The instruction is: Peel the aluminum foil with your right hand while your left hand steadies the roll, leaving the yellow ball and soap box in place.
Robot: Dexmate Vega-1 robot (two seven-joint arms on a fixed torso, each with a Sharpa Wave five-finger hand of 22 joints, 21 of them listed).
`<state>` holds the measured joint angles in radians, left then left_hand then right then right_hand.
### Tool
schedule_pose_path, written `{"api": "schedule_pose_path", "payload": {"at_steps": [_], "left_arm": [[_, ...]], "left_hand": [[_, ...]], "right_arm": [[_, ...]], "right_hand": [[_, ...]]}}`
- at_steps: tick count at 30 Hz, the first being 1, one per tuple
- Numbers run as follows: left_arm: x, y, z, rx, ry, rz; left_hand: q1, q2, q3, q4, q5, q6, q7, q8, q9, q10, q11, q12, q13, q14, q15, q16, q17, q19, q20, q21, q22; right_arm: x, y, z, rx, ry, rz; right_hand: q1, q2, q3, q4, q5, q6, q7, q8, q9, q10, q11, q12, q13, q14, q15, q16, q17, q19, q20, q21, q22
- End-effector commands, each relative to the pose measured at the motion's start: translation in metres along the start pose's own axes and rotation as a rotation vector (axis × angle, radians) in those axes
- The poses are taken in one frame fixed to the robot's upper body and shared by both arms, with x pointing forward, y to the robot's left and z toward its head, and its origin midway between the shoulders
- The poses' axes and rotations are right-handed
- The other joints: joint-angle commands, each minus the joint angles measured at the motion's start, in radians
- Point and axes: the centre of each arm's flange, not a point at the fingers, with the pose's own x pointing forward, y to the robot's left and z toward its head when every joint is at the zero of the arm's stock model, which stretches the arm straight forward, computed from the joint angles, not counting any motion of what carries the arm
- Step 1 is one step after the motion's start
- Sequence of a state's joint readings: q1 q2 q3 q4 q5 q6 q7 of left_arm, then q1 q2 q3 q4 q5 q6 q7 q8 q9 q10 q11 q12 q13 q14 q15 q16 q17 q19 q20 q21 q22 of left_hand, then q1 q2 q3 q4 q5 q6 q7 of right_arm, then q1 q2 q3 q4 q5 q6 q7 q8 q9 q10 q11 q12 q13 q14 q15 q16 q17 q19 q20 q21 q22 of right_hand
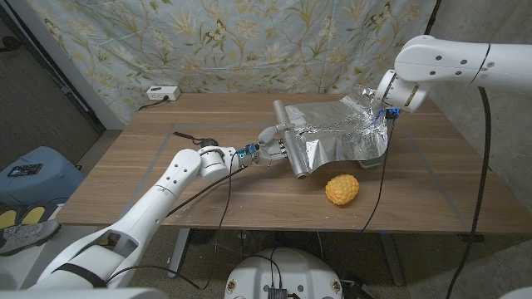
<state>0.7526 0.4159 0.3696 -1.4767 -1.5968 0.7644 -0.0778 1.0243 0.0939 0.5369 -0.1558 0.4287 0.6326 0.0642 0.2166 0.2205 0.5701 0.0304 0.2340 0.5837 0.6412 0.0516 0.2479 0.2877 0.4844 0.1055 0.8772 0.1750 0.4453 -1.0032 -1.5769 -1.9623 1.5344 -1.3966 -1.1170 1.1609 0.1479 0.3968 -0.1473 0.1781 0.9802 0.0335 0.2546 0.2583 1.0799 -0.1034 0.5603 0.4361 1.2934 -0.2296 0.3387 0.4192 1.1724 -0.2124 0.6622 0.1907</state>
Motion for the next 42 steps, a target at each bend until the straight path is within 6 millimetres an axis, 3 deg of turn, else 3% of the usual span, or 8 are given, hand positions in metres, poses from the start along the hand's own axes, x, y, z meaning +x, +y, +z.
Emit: {"api": "schedule_pose_path", "payload": {"at_steps": [1,4,16,26,30,33,42], "left_arm": [[-0.001,-0.001,0.002,0.005,0.005,-0.003],[-0.002,-0.001,0.001,0.007,0.006,-0.002],[-0.004,0.000,-0.001,0.002,0.002,-0.014],[-0.005,0.000,-0.001,0.001,-0.001,-0.023],[-0.004,0.001,-0.002,-0.004,-0.001,-0.028],[-0.004,0.000,-0.001,-0.002,-0.004,-0.035],[-0.002,-0.002,0.000,0.006,-0.009,-0.062]], "left_hand": [[0.003,0.013,0.007,-0.002,-0.003,0.015,0.001,0.004,0.003,0.013,-0.003,0.009,0.001,0.010,-0.004,0.005,0.001,0.007,-0.001,0.004,0.003],[0.003,0.013,0.007,-0.002,-0.003,0.019,0.001,0.004,0.003,0.016,-0.002,0.009,0.001,0.012,-0.005,0.005,0.000,0.008,-0.002,0.004,0.003],[0.001,0.013,0.009,-0.002,-0.004,0.020,0.001,0.003,0.003,0.017,-0.004,0.009,0.001,0.016,-0.008,0.006,-0.002,0.010,-0.002,0.004,0.003],[-0.001,0.013,0.011,-0.003,-0.005,0.019,0.000,0.000,0.003,0.018,-0.006,0.009,0.000,0.015,-0.007,0.006,-0.003,0.009,-0.001,0.003,0.003],[-0.003,0.015,0.009,-0.002,-0.006,0.008,-0.006,-0.005,0.003,0.015,-0.010,0.007,0.000,0.012,-0.006,0.006,-0.002,0.006,0.001,0.002,0.003],[-0.006,0.015,0.009,-0.001,-0.007,-0.001,-0.011,-0.009,0.003,0.007,-0.009,0.004,0.001,0.005,-0.003,0.004,-0.003,0.003,0.003,0.000,0.003],[-0.051,-0.010,-0.032,0.014,-0.028,-0.034,-0.007,-0.019,0.003,-0.039,0.004,-0.011,0.003,-0.035,0.017,-0.002,0.004,-0.015,0.015,-0.009,0.004]], "right_arm": [[-0.004,-0.001,0.004,0.004,-0.013,0.006],[-0.007,-0.001,0.004,0.007,-0.019,0.010],[-0.021,-0.009,0.004,0.021,-0.046,0.028],[-0.026,-0.014,0.009,0.023,-0.048,0.049],[-0.027,-0.015,0.009,0.022,-0.048,0.046],[-0.026,-0.015,0.008,0.028,-0.045,0.051],[-0.025,-0.016,0.008,0.035,-0.043,0.061]], "right_hand": [[-0.011,0.005,-0.005,0.004,-0.001,0.000,-0.007,-0.007,0.002,-0.002,0.004,-0.009,-0.008,-0.010,0.004,-0.008,-0.001,-0.009,0.004,0.005,0.000],[-0.024,0.002,-0.010,0.010,-0.003,-0.011,-0.012,-0.014,0.002,-0.007,0.006,-0.017,-0.015,-0.018,0.007,-0.013,-0.001,-0.013,0.006,0.006,-0.001],[-0.209,-0.049,-0.097,0.089,-0.005,-0.061,0.024,-0.042,-0.008,-0.044,0.056,-0.063,-0.050,-0.064,0.024,-0.048,-0.010,-0.021,0.033,0.007,-0.012],[-0.320,-0.089,-0.149,0.132,0.005,-0.117,0.046,-0.059,-0.019,-0.086,0.095,-0.106,-0.070,-0.108,0.051,-0.072,-0.015,-0.043,0.056,-0.011,-0.017],[-0.382,-0.121,-0.183,0.156,0.013,-0.142,0.048,-0.061,-0.024,-0.101,0.097,-0.115,-0.062,-0.121,0.054,-0.077,-0.015,-0.052,0.061,-0.023,-0.018],[-0.462,-0.173,-0.235,0.190,0.033,-0.149,0.049,-0.056,-0.029,-0.102,0.097,-0.119,-0.053,-0.131,0.060,-0.079,-0.014,-0.053,0.061,-0.037,-0.019],[-0.492,-0.189,-0.256,0.205,0.052,-0.154,0.058,-0.054,-0.032,-0.106,0.104,-0.124,-0.048,-0.132,0.064,-0.079,-0.013,-0.051,0.064,-0.046,-0.020]]}}
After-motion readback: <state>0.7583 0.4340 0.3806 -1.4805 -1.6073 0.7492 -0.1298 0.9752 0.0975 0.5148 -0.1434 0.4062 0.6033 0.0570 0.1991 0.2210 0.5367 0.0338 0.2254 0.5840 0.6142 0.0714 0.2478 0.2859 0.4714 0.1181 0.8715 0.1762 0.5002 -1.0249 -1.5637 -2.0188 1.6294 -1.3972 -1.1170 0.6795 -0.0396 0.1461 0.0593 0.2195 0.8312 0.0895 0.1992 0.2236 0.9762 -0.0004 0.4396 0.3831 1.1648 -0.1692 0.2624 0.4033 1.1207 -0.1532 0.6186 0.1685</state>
